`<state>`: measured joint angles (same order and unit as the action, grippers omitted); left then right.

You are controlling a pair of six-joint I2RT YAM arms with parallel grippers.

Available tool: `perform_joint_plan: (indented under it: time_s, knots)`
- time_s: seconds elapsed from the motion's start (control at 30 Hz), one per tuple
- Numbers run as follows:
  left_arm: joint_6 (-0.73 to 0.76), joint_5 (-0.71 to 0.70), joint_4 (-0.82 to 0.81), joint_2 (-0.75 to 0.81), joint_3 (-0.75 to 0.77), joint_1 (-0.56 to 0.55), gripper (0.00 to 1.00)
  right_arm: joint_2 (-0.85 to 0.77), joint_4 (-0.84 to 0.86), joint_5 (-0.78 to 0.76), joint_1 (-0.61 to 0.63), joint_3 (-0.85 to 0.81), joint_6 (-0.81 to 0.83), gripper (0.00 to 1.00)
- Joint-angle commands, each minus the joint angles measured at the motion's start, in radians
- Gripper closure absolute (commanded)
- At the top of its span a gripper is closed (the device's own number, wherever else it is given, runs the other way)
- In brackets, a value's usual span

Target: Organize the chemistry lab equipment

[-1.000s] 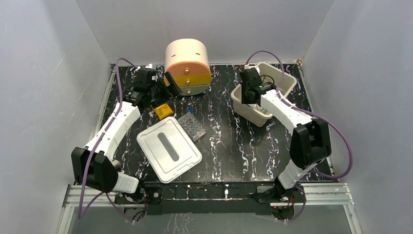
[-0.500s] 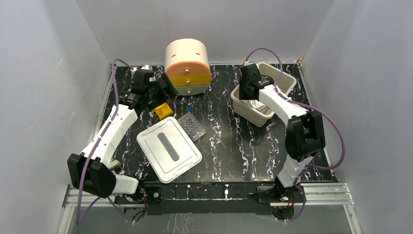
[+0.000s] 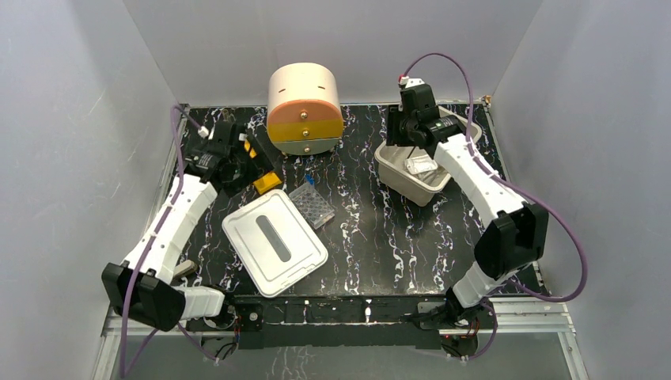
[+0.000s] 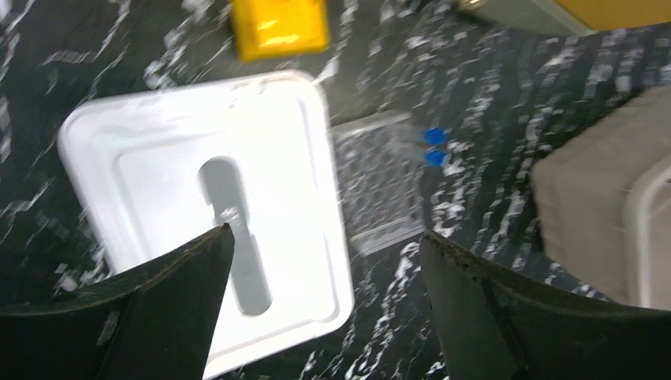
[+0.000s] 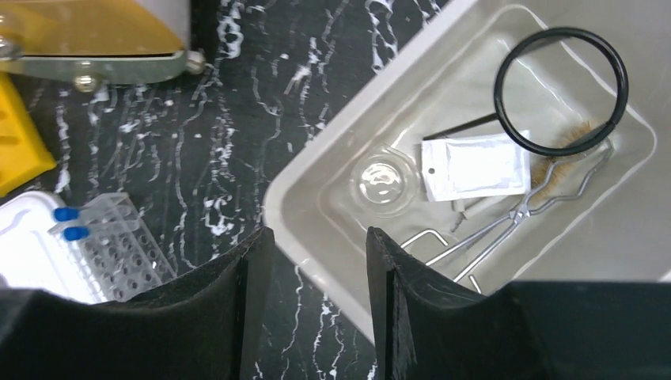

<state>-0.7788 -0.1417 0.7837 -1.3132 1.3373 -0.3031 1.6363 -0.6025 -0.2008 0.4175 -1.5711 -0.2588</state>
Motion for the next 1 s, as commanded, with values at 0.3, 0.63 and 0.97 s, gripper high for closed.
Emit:
perform_joint_plan:
  time_s: [0.3,0.63,0.97]
  knots:
    - [-0.157,-0.152,0.163,0.163,-0.416,0.006,0.38,-0.115,0.049,0.048,0.201,0.027,-0.04,0.45]
    - [-0.205,-0.162,0.056,0.171,-0.606,0.007,0.41,-0.143,0.011,0.056,0.221,0.06,-0.149,0.45]
    - [-0.265,-0.198,0.033,0.144,-0.664,0.008,0.65,-0.142,0.001,0.047,0.223,0.059,-0.149,0.44]
